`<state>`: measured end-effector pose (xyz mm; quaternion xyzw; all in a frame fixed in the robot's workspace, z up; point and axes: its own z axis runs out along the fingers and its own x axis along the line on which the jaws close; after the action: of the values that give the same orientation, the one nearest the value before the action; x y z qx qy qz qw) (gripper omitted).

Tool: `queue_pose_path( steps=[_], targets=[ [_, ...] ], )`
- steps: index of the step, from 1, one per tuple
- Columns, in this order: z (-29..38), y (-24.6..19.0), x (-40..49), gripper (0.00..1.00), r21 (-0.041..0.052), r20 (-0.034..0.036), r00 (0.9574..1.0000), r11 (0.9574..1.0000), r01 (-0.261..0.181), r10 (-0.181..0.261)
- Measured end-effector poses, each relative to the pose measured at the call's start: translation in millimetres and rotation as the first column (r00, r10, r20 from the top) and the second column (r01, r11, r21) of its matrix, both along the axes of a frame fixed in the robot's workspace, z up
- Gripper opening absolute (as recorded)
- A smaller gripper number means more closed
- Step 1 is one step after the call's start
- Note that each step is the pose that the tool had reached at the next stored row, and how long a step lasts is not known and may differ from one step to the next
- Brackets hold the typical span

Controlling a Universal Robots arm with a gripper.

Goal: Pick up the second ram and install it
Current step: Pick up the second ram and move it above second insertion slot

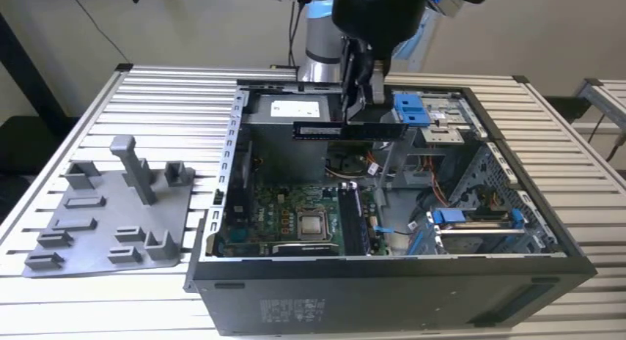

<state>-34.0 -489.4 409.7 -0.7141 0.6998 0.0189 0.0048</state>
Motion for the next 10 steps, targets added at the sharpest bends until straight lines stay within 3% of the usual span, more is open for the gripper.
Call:
queue_pose_path(
  steps=[10],
  targets=[
    [-0.1, 0.0, 20.6, 0.14, 0.0001, -0.0006, 1.0, 1.0, 0.0, 0.0]
  ],
)
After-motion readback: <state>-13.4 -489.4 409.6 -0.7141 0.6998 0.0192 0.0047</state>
